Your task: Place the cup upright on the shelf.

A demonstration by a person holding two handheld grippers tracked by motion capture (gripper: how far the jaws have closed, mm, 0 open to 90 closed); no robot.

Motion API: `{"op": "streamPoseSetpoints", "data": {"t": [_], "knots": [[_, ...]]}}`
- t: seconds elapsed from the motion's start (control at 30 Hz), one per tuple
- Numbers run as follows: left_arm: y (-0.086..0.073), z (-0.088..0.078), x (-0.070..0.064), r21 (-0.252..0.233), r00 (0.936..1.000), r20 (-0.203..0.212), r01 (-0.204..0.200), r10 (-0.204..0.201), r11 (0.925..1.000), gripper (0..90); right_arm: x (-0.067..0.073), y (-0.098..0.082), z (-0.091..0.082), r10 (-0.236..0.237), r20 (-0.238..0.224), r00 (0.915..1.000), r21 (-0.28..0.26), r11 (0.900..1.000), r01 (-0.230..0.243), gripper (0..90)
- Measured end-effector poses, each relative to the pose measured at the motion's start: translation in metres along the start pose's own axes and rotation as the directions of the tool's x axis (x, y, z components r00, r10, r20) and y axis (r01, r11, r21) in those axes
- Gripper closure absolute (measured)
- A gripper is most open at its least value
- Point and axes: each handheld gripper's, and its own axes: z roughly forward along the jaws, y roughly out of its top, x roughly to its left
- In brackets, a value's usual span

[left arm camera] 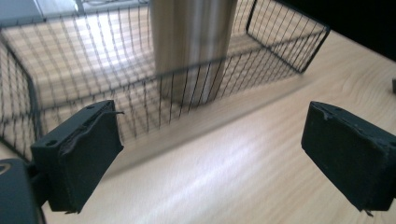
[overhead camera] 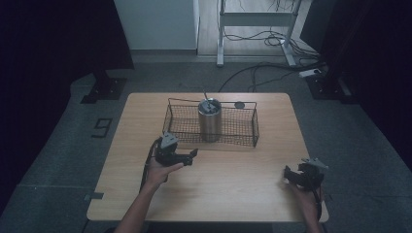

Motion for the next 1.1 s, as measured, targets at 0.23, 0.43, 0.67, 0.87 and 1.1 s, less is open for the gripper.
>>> {"op": "streamPoseSetpoints", "data": {"t": [0.23, 0.43, 0.67, 0.87, 1.1], "knots": [[-0.027, -0.014, 0.007, 0.031, 0.9997, -0.018, 0.016, -0.015, 0.9994, 5.4, 0.000, 0.000, 0.000, -0.002, -0.001, 1.0000, -0.001, 1.000, 0.002, 13.7], [-0.047, -0.020, 0.009, 0.060, 0.9992, -0.036, 0.022, -0.020, 0.9979, 6.6, 0.000, 0.000, 0.000, -0.002, -0.001, 1.0000, -0.001, 1.000, 0.002, 13.7], [-0.068, -0.019, 0.007, 0.119, 0.9983, -0.059, 0.010, -0.003, 0.9928, 7.4, 0.000, 0.000, 0.000, -0.002, -0.001, 1.0000, -0.001, 1.000, 0.002, 13.7], [-0.073, -0.017, 0.004, 0.143, 0.9972, -0.074, 0.001, 0.010, 0.9897, 7.5, 0.000, 0.000, 0.000, -0.001, -0.002, 1.0000, -0.001, 1.000, 0.001, 13.7], [-0.073, -0.019, 0.005, 0.135, 0.9974, -0.070, 0.028, -0.019, 0.9904, 8.2, 0.000, 0.000, 0.000, -0.001, -0.002, 1.0000, -0.001, 1.000, 0.001, 13.7]]}}
